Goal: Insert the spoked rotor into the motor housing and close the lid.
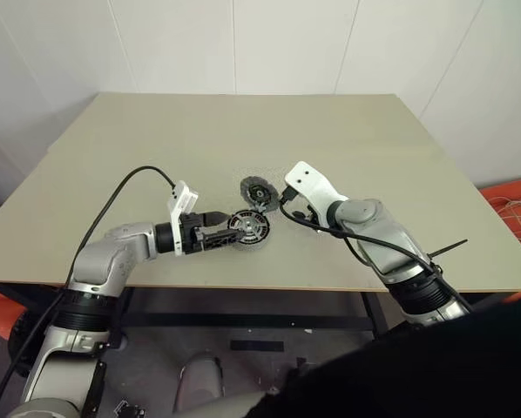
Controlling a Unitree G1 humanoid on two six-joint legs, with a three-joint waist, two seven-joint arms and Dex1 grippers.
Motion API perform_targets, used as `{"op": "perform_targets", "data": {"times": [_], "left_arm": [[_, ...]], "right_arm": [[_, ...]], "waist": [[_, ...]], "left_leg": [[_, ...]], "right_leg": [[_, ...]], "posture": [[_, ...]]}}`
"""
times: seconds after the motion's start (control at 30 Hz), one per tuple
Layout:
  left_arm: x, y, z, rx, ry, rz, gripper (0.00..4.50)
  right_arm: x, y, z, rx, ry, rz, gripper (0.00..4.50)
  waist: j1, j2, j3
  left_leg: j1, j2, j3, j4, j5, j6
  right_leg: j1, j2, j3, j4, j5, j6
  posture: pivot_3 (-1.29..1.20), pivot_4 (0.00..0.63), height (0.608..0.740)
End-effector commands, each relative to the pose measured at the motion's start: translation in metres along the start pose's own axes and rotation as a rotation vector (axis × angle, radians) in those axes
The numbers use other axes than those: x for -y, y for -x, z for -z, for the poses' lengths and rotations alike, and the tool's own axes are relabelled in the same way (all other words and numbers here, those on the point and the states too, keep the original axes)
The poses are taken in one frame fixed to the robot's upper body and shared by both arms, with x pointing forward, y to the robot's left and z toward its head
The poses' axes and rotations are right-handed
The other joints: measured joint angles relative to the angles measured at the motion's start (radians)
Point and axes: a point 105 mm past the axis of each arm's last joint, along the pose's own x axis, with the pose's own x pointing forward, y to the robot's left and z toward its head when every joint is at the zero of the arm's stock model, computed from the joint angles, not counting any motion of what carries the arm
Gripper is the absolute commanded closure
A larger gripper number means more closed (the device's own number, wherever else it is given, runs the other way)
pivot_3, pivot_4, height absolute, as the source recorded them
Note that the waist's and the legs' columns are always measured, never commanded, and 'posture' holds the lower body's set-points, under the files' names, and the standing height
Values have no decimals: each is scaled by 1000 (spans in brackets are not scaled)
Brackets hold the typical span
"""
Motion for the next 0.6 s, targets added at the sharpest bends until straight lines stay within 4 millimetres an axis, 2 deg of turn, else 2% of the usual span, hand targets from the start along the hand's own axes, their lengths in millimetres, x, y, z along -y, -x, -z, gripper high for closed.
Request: {"op": "perform_targets", "data": {"times": [0.03,0.1,0.33,0.53,0.6], "left_arm": [[15,-5,-14,36,-1,82,27],[21,-8,-18,53,22,120,27],[31,-26,-23,79,51,198,2289],[36,-37,-12,19,96,213,4292],[34,-41,-8,-2,130,204,4467]], "right_arm": [[10,4,-12,47,2,39,1751],[10,4,-12,48,0,40,1751],[10,3,-13,48,-16,51,1739],[11,4,-11,48,-31,62,1739],[11,4,-11,49,-33,62,1739]], "waist": [[0,0,0],[0,0,0],[0,0,0],[0,0,0],[0,0,0]], "left_leg": [[0,0,0,0,0,0],[0,0,0,0,0,0],[0,0,0,0,0,0],[0,0,0,0,2,-3],[0,0,0,0,2,-3]], "right_leg": [[0,0,0,0,0,0],[0,0,0,0,0,0],[0,0,0,0,0,0],[0,0,0,0,0,0],[0,0,0,0,0,-1]], "posture": [[0,0,740],[0,0,740],[0,0,740],[0,0,740],[0,0,740]]}}
